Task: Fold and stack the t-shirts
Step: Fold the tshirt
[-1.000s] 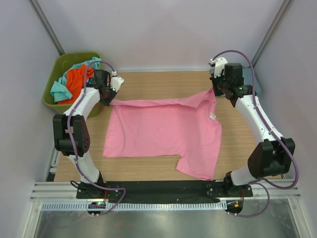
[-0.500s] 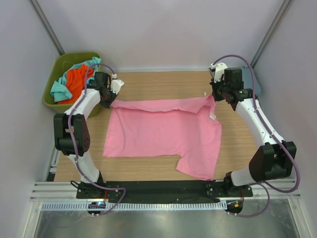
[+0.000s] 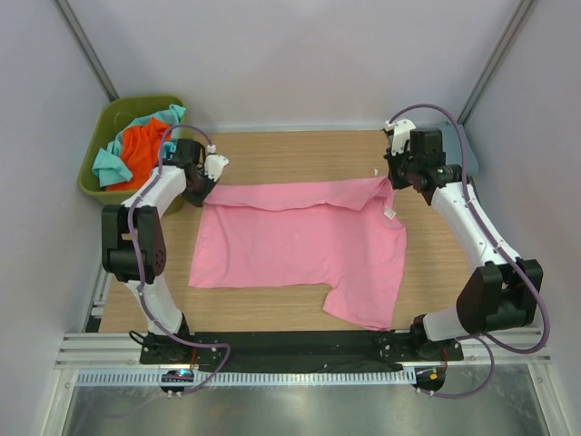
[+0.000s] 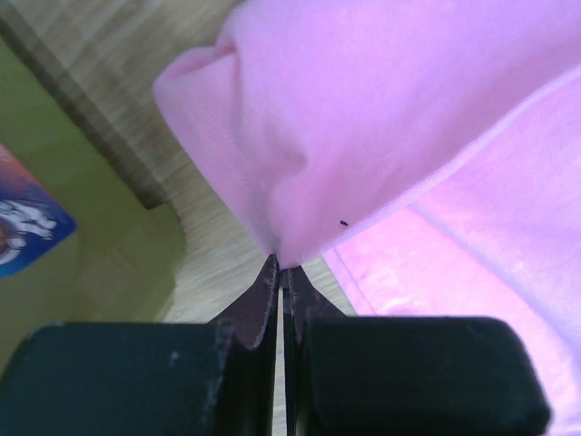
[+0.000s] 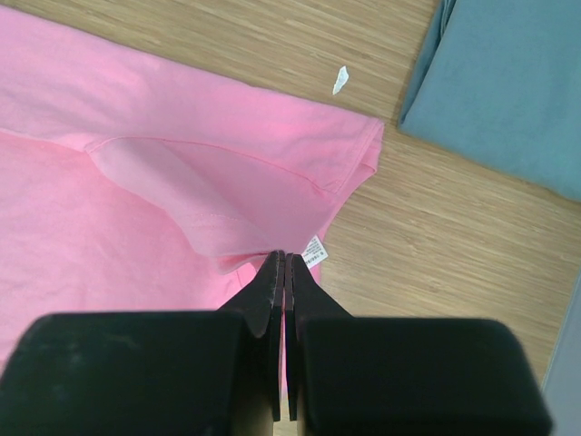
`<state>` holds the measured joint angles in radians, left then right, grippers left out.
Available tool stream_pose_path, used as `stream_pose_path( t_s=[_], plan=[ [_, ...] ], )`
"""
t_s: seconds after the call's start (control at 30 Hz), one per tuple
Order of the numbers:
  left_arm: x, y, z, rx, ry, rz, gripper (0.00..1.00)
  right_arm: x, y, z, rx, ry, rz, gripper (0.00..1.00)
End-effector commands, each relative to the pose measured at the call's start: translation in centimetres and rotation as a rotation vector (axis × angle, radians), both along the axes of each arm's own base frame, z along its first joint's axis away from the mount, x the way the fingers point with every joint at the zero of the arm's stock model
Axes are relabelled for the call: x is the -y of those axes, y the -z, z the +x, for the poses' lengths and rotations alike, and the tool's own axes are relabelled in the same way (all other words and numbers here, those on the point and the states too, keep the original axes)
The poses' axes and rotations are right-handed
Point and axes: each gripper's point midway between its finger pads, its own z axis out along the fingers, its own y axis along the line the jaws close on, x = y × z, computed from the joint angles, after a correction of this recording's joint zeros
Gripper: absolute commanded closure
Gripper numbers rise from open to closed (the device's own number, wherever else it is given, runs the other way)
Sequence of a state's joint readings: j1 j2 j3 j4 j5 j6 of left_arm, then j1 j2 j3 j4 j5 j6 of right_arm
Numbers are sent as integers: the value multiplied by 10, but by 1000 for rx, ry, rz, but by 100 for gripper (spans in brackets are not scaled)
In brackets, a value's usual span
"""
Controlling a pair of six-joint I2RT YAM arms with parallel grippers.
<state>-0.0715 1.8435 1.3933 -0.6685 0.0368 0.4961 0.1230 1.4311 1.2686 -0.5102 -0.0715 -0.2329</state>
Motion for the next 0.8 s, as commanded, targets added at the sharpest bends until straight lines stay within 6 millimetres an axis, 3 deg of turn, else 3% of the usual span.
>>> stream_pose_path(
  t_s=[0.0, 0.17, 0.63, 0.67, 0.77],
  plan=[
    [3, -3, -13, -16, -19, -39, 100, -3, -6, -11, 12, -12, 17, 99],
    [2, 8, -21, -47, -45, -47, 100, -5, 4, -13, -12, -17, 28, 99],
    [-4, 22, -24, -72, -60, -7, 100, -8, 8, -13, -30, -23, 37, 99],
    [-5, 23, -24, -75, -62, -4, 98, -8, 10, -13, -32, -23, 40, 99],
    [-6, 21, -28, -93, -70, 0, 75, -10, 13, -14, -44, -27, 50, 99]
  ],
)
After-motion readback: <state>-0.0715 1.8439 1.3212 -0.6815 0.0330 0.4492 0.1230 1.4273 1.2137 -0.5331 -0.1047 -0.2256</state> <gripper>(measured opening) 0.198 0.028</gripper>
